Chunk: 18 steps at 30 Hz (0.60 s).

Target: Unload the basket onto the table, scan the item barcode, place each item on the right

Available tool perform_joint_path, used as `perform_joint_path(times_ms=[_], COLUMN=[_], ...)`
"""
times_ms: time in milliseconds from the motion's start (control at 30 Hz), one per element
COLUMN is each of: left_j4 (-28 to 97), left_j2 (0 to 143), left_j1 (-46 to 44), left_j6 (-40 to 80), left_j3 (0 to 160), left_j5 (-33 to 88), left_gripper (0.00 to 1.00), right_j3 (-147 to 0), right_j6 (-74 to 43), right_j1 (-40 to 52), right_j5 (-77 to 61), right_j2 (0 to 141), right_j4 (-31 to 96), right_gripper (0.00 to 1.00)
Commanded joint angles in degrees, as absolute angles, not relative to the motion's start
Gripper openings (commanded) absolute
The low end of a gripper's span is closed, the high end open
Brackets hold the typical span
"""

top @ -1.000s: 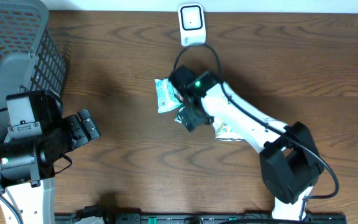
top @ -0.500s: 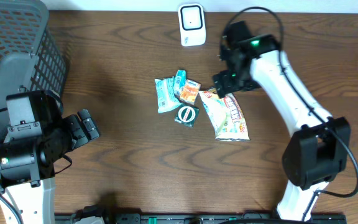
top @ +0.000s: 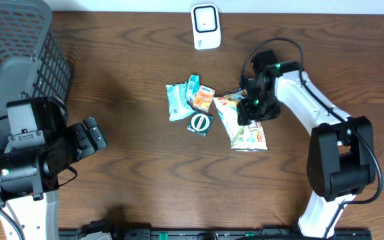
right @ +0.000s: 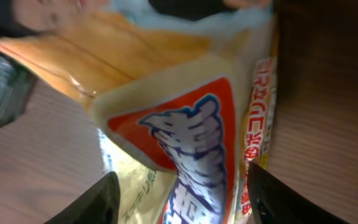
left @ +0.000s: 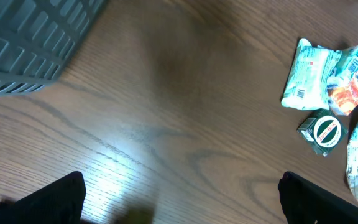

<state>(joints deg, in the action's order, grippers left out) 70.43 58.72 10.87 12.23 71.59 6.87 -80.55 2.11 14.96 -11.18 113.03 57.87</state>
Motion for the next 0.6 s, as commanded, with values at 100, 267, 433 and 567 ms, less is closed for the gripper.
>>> perform_joint_path(times_ms=[100,267,433,567], left_j4=[70.48,70.48,70.48,70.48], left_j2=[58.72,58.72,58.72,58.72], left_j1=[11.18,11.18,11.18,11.18], left_j6=[12.78,12.78,12.75,12.75], left_j3=[71.44,71.44,71.44,71.44], left_j5=[5.93,5.93,5.93,5.93], left_gripper=[0.98,0.97,0.98,0.98], right_j3=[-79.75,-78.85,-75.22,-74.08], right_j6=[1.32,1.32,1.3,0.21], right_j1=[16.47,17.47,18.17,18.9], right_j5=[-12.43,-12.32,-12.38,-12.38], right_j2=[112.97,113.43,113.51,113.51], right_j4=[56.73,54.35,50.15,49.28], right_gripper=[0.58,0.61,0.45,0.13])
